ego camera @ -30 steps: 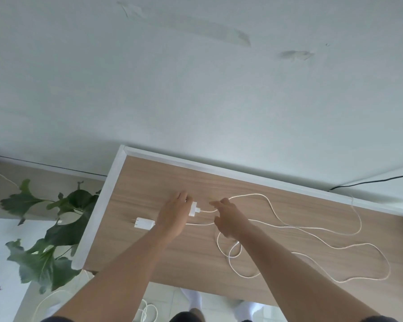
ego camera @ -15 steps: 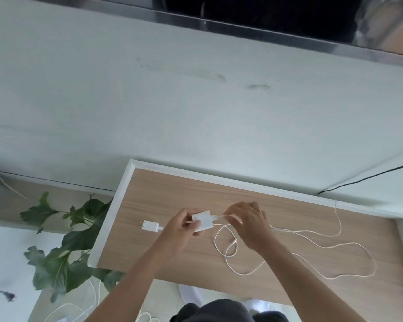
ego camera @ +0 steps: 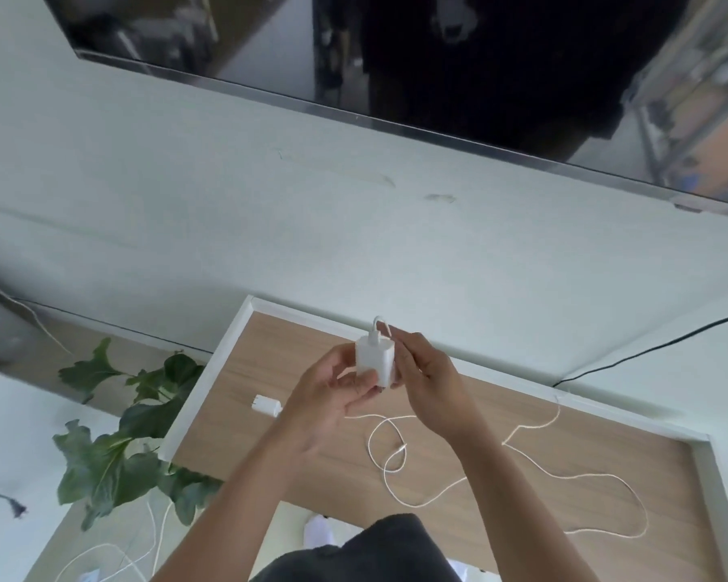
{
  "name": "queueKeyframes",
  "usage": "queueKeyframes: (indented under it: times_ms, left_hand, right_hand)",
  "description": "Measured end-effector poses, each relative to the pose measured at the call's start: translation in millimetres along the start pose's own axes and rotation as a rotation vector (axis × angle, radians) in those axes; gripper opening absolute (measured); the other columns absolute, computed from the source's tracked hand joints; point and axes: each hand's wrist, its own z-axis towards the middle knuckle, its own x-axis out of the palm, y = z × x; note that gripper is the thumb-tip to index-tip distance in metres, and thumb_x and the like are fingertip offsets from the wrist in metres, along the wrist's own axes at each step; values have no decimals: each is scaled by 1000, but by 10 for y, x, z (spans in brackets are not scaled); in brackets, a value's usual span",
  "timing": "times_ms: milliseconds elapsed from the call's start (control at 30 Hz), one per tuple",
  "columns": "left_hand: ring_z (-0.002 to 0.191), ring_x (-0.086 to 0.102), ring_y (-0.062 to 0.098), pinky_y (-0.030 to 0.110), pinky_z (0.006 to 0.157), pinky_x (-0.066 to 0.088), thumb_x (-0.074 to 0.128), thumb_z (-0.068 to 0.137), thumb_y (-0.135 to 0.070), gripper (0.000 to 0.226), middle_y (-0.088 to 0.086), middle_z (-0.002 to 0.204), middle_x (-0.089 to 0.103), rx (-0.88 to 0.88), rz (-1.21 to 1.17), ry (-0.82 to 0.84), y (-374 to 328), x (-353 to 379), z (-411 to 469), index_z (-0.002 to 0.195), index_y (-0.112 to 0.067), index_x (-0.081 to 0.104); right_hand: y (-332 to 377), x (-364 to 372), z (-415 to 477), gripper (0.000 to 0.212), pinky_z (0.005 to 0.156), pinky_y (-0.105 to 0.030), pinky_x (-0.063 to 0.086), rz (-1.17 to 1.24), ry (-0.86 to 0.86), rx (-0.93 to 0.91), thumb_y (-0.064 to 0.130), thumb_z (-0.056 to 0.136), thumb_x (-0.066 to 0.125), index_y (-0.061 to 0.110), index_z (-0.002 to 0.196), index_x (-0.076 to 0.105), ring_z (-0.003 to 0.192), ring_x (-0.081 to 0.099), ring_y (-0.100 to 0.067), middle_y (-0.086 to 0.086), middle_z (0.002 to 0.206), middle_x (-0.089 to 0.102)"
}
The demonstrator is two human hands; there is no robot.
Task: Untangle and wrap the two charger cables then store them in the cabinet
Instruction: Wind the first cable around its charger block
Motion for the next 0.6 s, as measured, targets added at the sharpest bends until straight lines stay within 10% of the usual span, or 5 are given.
queueKeyframes:
  times_ms: [267,433,600]
  left_hand:
    - [123,73,30,40,110,59,75,96,-5,43,19,140,73,21,-199,-30,-168,85,60,136,6,64]
    - [98,79,27,45,111,59,70,100,-4,36,25,123,77,20,-225,-50,-218,110,64,135,5,63]
    - [118,75,38,47,105,62,82,94,-19,42,28,128,76,32,-135,-148,-179,1,49,132,-6,71]
  right_hand:
    - [119,10,-79,27,59,-26,44,-36,-184,100,49,104,67,32,86,78,55,58,-5,-1,66,74]
    - [89,-71,-112,20,64,-21,45,-141,-50,11,37,109,63,34,94,76,66,57,-15,15,81,75]
    - [27,-133,-149,11,59,-15,41,-196,-30,-26,29,105,70,30,103,81,59,45,-7,30,70,66]
